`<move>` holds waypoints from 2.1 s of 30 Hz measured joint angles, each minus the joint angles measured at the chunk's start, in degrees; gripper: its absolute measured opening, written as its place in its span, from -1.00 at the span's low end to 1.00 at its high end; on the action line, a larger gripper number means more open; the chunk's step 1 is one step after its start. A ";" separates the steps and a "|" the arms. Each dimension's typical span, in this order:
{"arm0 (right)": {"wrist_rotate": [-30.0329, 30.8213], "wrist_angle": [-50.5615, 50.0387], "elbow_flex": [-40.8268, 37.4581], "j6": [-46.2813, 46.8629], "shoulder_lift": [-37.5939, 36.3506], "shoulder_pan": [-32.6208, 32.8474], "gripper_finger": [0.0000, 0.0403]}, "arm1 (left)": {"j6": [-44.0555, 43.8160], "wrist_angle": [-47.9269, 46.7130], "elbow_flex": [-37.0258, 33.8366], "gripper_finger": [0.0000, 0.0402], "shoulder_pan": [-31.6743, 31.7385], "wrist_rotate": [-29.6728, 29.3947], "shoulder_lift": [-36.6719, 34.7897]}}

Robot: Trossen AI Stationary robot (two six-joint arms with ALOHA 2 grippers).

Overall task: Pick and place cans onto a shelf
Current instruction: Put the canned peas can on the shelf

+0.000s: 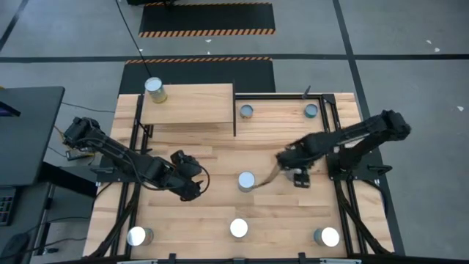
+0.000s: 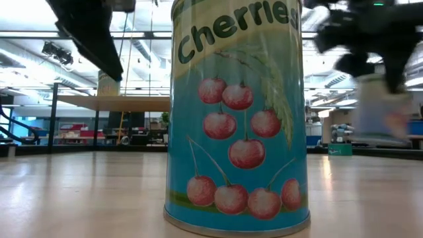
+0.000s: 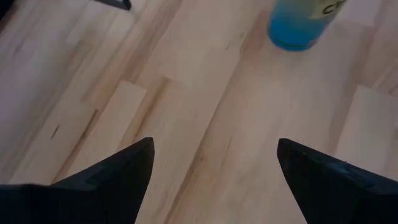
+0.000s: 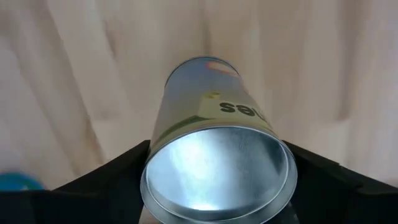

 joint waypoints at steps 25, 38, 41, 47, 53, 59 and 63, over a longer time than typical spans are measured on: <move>6.39 -0.43 40.98 -21.32 39.19 -13.89 0.61 | 2.58 -10.99 -2.71 0.73 3.18 -5.86 0.00; 0.29 4.09 40.99 -22.13 38.65 -13.68 0.76 | 2.96 -14.68 -2.71 0.73 3.12 -5.22 -3.95; -1.22 4.22 41.10 -22.09 38.36 -13.70 0.76 | 3.01 -14.67 -2.71 0.73 3.12 -5.20 -5.26; -1.63 6.36 40.98 -23.58 38.49 -13.59 0.74 | 3.05 -14.78 -2.71 0.73 3.01 -5.85 -7.25; -5.40 6.59 40.98 -25.23 38.49 -13.53 0.78 | 3.49 -14.77 -2.71 0.73 3.01 -6.97 -7.61; -5.63 6.35 41.02 -25.11 37.57 -13.44 0.91 | 4.04 -14.56 -2.71 0.73 3.01 -9.91 -7.78; -6.26 5.86 41.03 -24.52 35.42 -13.44 0.92 | 4.54 -13.97 -2.64 0.73 3.06 -12.87 -9.62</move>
